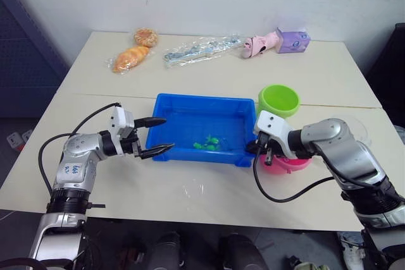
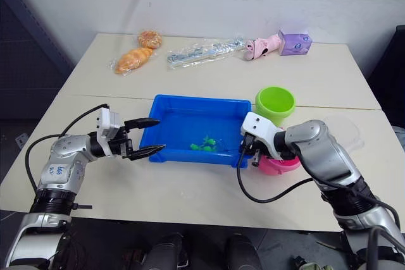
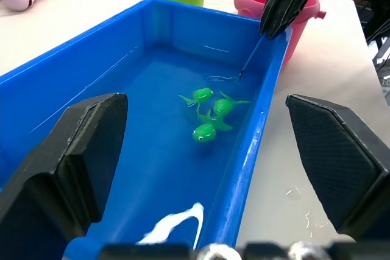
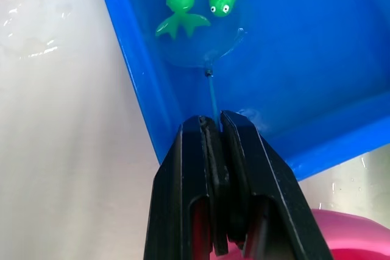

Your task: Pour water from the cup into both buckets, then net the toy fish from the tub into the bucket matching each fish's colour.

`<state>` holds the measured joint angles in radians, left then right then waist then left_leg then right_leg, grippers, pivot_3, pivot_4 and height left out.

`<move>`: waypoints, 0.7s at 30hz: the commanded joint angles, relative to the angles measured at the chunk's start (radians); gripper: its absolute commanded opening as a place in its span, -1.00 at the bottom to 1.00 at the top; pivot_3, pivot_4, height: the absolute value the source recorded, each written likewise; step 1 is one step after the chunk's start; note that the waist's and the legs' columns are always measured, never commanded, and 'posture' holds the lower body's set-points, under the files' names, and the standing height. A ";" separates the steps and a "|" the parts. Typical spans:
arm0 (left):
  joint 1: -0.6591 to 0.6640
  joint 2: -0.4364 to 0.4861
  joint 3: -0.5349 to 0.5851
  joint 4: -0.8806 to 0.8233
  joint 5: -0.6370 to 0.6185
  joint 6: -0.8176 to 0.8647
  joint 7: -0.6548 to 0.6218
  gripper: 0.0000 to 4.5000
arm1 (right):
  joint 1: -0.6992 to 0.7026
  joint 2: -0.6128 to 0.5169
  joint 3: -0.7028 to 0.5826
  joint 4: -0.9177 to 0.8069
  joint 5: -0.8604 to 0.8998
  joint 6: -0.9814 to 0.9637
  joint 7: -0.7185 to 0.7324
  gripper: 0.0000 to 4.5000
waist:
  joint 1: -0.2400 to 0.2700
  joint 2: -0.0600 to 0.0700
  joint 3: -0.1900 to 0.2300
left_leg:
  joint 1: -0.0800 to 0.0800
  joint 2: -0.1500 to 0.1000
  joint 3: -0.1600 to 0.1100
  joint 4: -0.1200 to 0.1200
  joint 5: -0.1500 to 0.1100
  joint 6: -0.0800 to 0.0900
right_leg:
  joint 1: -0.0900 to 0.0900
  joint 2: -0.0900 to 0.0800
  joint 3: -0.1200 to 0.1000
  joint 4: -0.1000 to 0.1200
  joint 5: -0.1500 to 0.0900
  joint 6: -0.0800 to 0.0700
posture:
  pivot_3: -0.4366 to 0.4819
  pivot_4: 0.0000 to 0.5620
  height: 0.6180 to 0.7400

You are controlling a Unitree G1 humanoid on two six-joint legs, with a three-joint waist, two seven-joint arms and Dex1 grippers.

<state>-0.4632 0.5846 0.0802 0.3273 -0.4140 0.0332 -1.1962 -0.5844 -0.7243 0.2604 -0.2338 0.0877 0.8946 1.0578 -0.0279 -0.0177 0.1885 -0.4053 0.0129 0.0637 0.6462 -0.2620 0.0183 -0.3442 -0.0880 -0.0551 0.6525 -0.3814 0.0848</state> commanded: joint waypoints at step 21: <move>-0.020 0.015 0.017 -0.021 -0.005 0.004 -0.002 0.99 | -0.056 0.049 -0.033 0.034 0.061 0.021 -0.184 -1.00 | -0.001 0.000 0.000 | -0.001 0.000 0.001 -0.001 -0.001 0.001 | -0.001 0.000 0.000 0.000 0.000 0.000 | -0.05 -0.47 1.00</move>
<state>-0.4654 0.5901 0.0799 0.3269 -0.4141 0.0436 -1.1942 -0.6241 -0.6587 0.2622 -0.1907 0.1479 0.9370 0.8814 -0.0286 -0.0177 0.1886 -0.4058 0.0128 0.0642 0.6450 -0.2631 0.0189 -0.3454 -0.0882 -0.0549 0.6523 -0.3814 0.0848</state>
